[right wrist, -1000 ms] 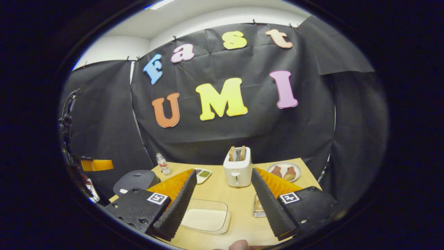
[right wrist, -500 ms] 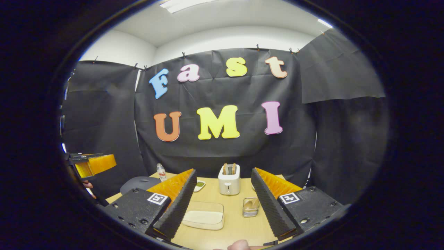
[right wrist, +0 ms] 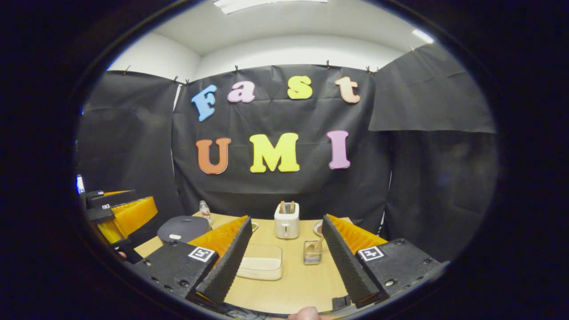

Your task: Close the left gripper, press the button to open the rice cooker; take a wooden spoon from the chopstick holder with the right hand, scoop a spoonful of rice and pour it into the rice cooker, then put the wooden spoon back into the chopstick holder.

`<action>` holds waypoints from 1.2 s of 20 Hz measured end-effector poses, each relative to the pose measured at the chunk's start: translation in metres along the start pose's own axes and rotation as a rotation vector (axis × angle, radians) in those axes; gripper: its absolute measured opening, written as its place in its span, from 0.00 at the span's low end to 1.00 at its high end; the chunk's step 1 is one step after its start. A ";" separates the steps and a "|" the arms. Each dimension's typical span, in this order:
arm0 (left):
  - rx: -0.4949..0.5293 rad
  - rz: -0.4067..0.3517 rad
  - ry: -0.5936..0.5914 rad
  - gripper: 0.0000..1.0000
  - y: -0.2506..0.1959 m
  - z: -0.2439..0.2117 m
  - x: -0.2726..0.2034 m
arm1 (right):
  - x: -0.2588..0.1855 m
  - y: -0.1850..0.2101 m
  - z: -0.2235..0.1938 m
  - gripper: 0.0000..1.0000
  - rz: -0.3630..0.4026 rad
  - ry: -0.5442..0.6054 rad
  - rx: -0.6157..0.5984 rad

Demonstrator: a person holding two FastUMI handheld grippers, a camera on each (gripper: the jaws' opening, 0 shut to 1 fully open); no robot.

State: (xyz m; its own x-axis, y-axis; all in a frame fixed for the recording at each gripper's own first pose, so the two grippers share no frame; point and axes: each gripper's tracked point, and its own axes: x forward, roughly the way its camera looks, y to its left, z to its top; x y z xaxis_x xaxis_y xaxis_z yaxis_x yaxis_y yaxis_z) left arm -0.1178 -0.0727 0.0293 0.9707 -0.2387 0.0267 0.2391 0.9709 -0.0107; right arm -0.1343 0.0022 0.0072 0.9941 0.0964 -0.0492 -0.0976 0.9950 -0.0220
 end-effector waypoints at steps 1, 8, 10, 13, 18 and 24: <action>0.001 -0.002 -0.006 0.95 -0.003 0.001 -0.002 | -0.001 -0.002 0.005 0.99 -0.003 -0.015 -0.006; 0.027 0.063 -0.009 0.94 0.005 0.001 -0.003 | -0.004 -0.007 0.001 0.99 -0.030 -0.016 -0.007; 0.026 0.081 -0.014 0.95 0.010 0.002 -0.003 | -0.005 -0.004 0.000 0.99 -0.031 -0.017 -0.001; 0.016 0.107 -0.021 0.94 0.016 0.002 -0.002 | -0.003 -0.002 -0.003 0.99 -0.030 -0.008 -0.008; 0.032 0.108 -0.024 0.95 0.018 0.002 0.000 | -0.001 0.001 -0.005 1.00 -0.032 -0.002 -0.006; 0.021 0.119 -0.046 0.95 0.024 0.008 0.001 | -0.001 0.002 -0.003 0.99 -0.030 -0.011 -0.016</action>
State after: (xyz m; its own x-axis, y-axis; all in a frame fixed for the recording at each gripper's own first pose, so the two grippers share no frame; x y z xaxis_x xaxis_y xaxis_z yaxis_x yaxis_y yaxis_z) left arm -0.1112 -0.0491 0.0371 0.9900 -0.1208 0.0728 0.1208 0.9927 0.0046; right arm -0.1359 0.0044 0.0046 0.9971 0.0668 -0.0369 -0.0683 0.9969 -0.0393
